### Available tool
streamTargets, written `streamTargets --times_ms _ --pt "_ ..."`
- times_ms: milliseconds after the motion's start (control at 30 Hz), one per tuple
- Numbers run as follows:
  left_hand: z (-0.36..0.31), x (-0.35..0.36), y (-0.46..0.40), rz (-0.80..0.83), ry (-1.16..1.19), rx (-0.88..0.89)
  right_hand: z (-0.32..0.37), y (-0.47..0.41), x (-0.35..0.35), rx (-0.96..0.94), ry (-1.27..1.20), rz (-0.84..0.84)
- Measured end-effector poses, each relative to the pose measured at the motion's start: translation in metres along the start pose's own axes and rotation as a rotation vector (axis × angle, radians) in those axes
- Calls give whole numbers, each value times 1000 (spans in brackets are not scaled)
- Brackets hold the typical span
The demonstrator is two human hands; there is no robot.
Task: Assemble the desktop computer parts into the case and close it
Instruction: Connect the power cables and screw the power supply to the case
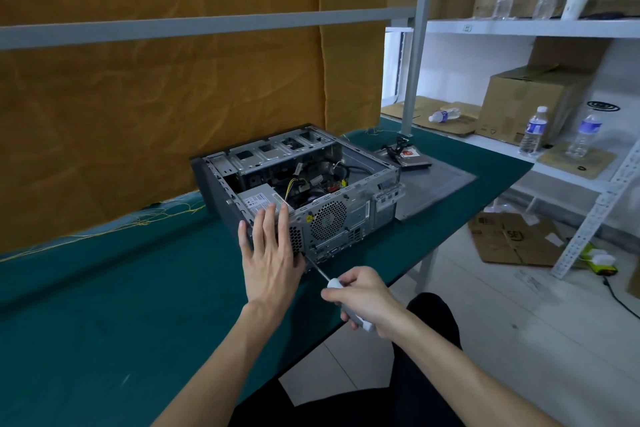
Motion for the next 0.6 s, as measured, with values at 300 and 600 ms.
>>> streamTargets --times_ms 300,600 --pt "-1 -4 -1 16 -4 -8 1 0 -1 57 -18 44" --pt "-2 -4 -1 54 8 -18 1 -1 -1 124 -46 94"
Point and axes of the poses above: each hand's wrist, its own y-axis away from the middle knuckle, its own x-axis out of the palm, z = x × y, the point moved 3 cm from there along -y, towards the middle knuckle, and after that the axes turned 5 degrees about x, right-handed, at the moved point
